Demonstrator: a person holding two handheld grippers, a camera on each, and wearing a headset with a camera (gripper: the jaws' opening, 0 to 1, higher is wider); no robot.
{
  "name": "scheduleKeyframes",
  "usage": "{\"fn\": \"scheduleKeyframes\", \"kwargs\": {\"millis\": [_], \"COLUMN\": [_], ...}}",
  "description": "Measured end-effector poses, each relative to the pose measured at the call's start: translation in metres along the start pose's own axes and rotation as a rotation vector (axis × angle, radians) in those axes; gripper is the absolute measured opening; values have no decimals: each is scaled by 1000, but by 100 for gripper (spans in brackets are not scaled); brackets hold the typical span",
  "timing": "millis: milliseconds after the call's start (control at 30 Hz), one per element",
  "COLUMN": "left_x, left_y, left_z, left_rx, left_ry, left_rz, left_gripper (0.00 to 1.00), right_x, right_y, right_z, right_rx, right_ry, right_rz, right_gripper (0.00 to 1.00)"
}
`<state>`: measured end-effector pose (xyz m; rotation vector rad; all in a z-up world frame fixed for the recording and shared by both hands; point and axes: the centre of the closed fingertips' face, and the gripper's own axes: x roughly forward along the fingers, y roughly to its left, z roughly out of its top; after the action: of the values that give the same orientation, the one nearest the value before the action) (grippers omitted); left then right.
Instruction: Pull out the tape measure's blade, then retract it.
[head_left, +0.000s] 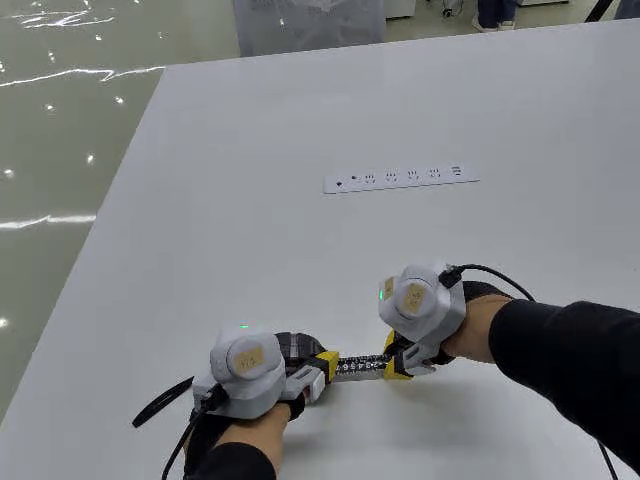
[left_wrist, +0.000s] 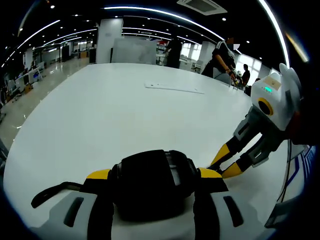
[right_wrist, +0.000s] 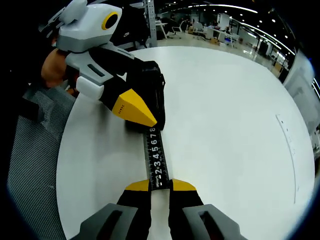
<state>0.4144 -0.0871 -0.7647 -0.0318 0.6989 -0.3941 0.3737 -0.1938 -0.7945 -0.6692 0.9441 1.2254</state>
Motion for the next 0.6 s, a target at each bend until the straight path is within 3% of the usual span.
{"fn": "scheduleKeyframes", "kwargs": {"millis": [600], "left_x": [0], "left_y": [0], "left_z": [0], "left_rx": [0], "left_ry": [1], "left_rz": [-3], "left_gripper": [60], "right_x": [4], "right_y": [1], "right_z": [7], "right_rx": [9], "right_ry": [-22], "right_rz": [-5], "right_gripper": [7]}}
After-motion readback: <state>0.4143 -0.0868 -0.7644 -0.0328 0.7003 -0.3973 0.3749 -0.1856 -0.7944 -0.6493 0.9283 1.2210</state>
